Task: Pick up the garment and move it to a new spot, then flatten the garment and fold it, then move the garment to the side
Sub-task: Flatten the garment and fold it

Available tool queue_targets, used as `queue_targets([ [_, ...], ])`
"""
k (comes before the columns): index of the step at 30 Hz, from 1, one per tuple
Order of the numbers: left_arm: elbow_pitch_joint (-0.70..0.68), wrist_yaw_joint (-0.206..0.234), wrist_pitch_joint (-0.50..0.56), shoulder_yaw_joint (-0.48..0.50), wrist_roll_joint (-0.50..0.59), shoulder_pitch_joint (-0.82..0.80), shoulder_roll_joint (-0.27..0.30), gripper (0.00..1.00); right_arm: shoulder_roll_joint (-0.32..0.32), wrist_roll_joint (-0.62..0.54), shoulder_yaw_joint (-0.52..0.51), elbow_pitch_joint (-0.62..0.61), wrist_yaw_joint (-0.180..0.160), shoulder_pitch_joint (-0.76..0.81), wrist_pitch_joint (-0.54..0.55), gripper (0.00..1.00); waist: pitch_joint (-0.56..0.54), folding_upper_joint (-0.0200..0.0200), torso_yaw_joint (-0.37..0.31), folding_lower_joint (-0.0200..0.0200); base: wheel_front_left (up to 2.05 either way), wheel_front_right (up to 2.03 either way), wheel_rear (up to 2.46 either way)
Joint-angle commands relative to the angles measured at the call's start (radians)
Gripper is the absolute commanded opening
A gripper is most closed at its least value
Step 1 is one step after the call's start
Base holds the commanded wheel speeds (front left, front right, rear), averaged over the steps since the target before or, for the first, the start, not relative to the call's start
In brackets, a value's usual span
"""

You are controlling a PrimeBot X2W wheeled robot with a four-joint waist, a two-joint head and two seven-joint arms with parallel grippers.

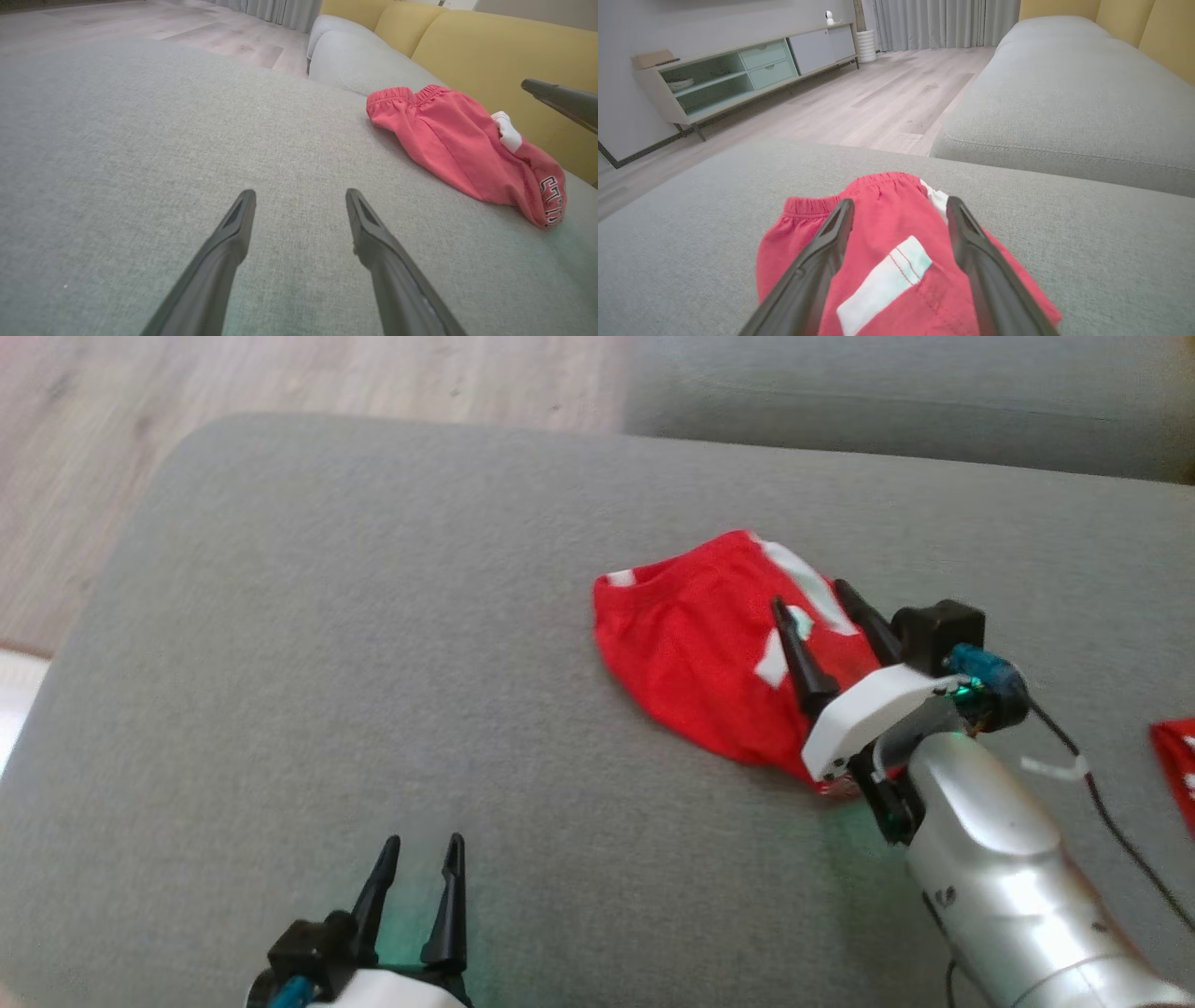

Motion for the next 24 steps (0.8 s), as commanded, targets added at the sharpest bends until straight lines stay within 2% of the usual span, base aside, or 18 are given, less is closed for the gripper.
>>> queue_targets([
  [1, -0.023, 0.0, -0.01, 0.014, -0.011, -0.042, 0.0, 1.0, -0.002, 0.011, 0.019, 0.011, -0.001, -0.043, 0.005, 1.0, 0.029, -0.0001, 0.041, -0.0002, 0.0, 0.0, 0.0],
  [13, -0.026, 0.007, -0.01, -0.022, -0.032, -0.065, 0.0, 1.0, -0.013, 0.086, 0.073, 0.175, -0.001, -0.106, -0.001, 1.0, 0.05, -0.0001, 0.058, -0.0002, 0.0, 0.0, 0.0],
  [14, -0.027, 0.008, -0.01, -0.024, -0.032, -0.068, 0.0, 1.0, -0.012, 0.093, 0.08, 0.181, -0.001, -0.107, -0.003, 0.76, 0.051, -0.0001, 0.056, -0.0002, 0.0, 0.0, 0.0],
  [15, -0.029, 0.009, -0.01, -0.025, -0.032, -0.072, 0.0, 1.0, -0.012, 0.102, 0.082, 0.187, -0.001, -0.11, -0.006, 0.43, 0.052, -0.0001, 0.055, -0.0002, 0.0, 0.0, 0.0],
  [16, -0.032, 0.01, -0.01, -0.028, -0.031, -0.075, 0.0, 1.0, -0.012, 0.108, 0.088, 0.19, -0.001, -0.113, -0.009, 0.0, 0.053, -0.0001, 0.053, -0.0002, 0.0, 0.0, 0.0],
  [24, -0.036, 0.011, -0.01, -0.046, -0.034, -0.083, 0.0, 1.0, -0.032, 0.155, 0.083, 0.124, -0.001, -0.148, -0.042, 0.0, 0.044, -0.0001, 0.051, -0.0002, 0.0, 0.0, 0.0],
])
